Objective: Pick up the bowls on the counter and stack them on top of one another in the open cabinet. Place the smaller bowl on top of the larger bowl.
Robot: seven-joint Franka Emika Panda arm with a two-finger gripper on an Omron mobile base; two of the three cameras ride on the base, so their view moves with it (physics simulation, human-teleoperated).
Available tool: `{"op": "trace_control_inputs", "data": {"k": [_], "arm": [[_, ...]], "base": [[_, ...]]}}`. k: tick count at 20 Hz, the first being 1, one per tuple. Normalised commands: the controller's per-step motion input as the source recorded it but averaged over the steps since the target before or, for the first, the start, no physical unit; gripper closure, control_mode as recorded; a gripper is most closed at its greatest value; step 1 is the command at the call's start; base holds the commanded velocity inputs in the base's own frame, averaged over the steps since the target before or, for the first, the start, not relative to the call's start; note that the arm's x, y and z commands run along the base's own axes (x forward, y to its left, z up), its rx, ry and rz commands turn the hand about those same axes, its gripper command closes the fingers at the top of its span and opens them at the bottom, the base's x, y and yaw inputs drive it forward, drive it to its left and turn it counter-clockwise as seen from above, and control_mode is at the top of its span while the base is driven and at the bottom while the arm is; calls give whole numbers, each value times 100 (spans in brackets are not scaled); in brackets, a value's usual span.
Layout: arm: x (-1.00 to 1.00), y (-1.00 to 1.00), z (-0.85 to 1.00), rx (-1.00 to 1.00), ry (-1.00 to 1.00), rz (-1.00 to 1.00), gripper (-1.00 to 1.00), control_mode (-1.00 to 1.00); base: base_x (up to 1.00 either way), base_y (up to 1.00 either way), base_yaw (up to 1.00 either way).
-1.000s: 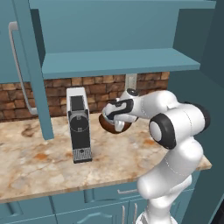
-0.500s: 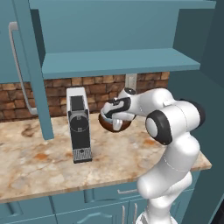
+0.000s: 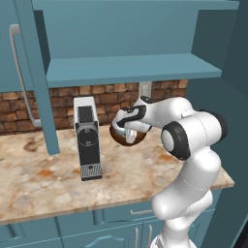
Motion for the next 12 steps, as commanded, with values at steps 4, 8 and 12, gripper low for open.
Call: {"op": "trace_control_inputs", "data": {"k": [4, 8, 12], "arm": [[0, 0, 0, 0, 0, 0, -100, -100], [0, 0, 25, 0, 0, -2, -100, -100], [0, 1, 58, 0, 3, -4, -100, -100]], "base": [[0, 0, 0], [0, 0, 0], [0, 0, 0]]}}
